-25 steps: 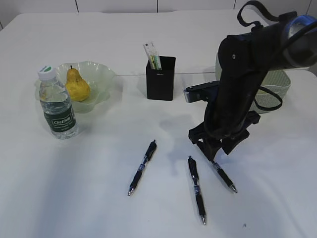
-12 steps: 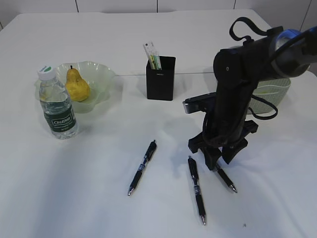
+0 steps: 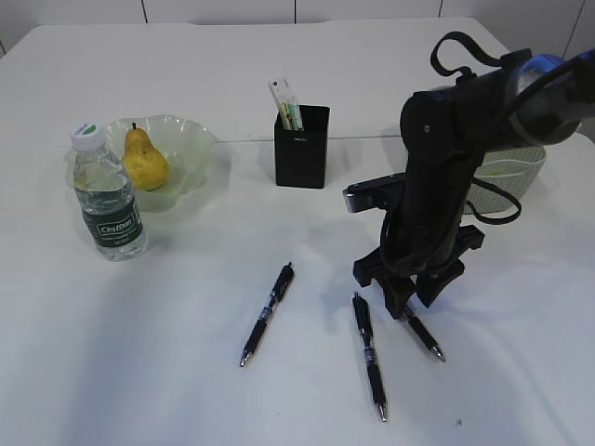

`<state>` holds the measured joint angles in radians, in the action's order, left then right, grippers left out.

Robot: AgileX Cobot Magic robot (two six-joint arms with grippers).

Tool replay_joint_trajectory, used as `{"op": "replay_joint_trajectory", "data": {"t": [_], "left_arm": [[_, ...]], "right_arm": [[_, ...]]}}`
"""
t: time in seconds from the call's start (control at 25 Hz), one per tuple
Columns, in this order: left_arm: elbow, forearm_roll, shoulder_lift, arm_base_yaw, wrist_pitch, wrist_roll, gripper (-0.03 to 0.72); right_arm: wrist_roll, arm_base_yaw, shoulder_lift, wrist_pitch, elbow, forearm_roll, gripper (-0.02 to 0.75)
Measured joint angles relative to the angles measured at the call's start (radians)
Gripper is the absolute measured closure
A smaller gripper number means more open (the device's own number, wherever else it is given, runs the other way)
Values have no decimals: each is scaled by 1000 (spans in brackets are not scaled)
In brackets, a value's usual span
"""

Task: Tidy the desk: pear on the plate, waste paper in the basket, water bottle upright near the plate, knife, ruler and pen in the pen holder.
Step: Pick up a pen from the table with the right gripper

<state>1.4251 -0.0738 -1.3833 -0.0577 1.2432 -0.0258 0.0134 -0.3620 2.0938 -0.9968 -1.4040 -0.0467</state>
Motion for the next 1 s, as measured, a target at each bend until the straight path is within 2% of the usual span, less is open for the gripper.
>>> {"op": "replay_joint_trajectory", "data": {"t": [1.0], "left_arm": [[0, 0, 0, 0, 0, 0, 451]], "right_arm": [[0, 0, 22, 4, -14, -3, 365]]}}
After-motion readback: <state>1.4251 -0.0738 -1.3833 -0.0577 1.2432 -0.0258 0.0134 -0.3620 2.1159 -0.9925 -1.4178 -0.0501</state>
